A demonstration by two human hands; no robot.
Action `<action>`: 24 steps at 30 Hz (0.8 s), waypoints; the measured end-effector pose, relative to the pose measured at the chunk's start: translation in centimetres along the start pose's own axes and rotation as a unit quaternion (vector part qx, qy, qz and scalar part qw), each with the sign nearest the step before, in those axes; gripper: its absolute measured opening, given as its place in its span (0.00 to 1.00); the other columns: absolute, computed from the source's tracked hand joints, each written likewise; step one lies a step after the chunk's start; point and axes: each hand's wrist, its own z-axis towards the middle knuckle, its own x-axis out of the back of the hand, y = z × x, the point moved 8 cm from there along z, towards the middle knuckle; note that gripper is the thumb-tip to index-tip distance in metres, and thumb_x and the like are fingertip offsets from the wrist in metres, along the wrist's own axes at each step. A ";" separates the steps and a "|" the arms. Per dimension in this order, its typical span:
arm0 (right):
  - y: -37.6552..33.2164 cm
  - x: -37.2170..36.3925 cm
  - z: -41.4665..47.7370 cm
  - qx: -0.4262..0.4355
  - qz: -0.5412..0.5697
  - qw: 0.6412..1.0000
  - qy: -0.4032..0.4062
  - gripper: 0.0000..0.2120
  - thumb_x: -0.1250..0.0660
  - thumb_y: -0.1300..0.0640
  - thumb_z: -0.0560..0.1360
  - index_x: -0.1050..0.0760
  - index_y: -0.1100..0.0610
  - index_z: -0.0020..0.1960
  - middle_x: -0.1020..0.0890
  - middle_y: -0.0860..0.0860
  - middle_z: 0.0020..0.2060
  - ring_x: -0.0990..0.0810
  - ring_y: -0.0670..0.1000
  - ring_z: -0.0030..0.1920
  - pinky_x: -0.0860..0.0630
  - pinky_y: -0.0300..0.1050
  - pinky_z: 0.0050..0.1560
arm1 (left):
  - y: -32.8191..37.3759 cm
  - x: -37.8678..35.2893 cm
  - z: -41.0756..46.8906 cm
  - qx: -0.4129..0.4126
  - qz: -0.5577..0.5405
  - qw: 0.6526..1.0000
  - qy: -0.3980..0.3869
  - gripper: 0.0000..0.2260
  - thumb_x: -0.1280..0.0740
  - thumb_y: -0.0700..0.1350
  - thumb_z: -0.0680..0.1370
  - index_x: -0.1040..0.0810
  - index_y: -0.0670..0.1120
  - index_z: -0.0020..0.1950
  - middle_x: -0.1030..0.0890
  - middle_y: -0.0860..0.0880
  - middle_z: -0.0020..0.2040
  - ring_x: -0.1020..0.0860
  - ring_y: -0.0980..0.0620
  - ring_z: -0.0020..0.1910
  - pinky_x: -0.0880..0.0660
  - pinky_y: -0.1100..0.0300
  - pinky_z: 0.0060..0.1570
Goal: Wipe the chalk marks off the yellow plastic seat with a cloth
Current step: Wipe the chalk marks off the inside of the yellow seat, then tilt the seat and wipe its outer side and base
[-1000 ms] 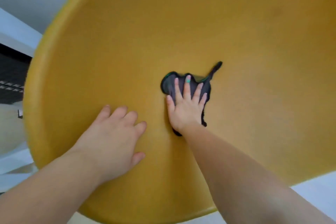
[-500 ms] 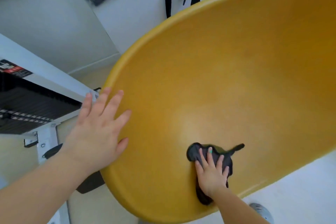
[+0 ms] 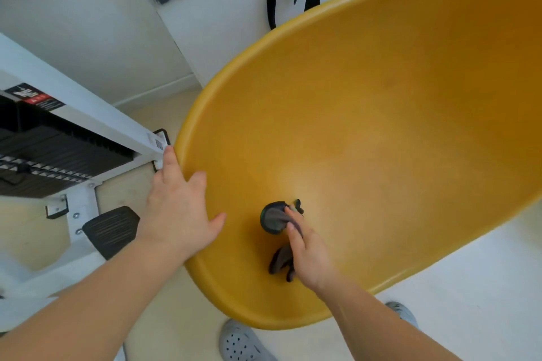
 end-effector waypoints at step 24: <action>-13.4 -1.7 -1.6 0.044 -0.058 0.984 0.164 0.33 0.37 0.44 0.82 0.46 0.46 0.83 0.26 0.51 0.64 0.25 0.51 0.59 0.25 0.53 0.60 | 2.5 -3.2 -17.9 -0.277 -0.115 0.949 -0.096 0.26 0.38 0.61 0.76 0.28 0.50 0.70 0.27 0.42 0.71 0.22 0.43 0.61 0.23 0.49 0.59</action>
